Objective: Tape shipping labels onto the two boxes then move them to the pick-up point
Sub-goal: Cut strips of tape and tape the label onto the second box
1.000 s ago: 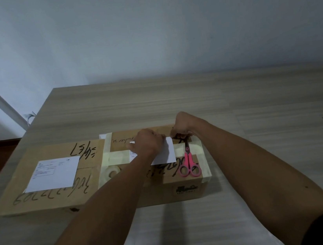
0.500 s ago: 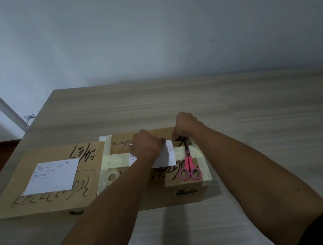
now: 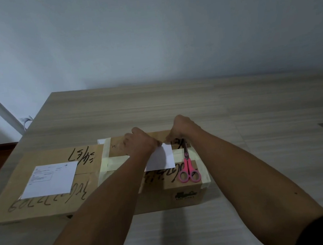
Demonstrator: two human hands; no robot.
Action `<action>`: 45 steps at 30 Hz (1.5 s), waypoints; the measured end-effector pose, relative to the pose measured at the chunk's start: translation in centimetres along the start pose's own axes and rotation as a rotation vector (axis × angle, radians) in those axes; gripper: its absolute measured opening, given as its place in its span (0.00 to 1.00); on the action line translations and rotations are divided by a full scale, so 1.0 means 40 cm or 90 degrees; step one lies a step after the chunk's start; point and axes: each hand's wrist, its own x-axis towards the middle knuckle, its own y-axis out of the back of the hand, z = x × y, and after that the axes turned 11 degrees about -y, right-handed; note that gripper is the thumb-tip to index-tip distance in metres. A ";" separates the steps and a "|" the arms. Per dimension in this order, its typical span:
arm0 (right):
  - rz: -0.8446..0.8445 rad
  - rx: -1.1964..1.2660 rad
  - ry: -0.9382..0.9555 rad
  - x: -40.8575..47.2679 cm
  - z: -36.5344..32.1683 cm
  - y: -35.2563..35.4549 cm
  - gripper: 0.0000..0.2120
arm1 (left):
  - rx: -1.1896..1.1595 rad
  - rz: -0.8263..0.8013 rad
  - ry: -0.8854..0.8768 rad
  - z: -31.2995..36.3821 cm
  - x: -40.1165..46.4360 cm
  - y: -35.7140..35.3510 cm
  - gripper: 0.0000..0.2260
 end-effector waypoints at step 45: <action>0.221 0.039 0.020 -0.257 0.109 -0.152 0.03 | -0.102 0.084 -0.329 -0.342 -0.168 0.116 0.11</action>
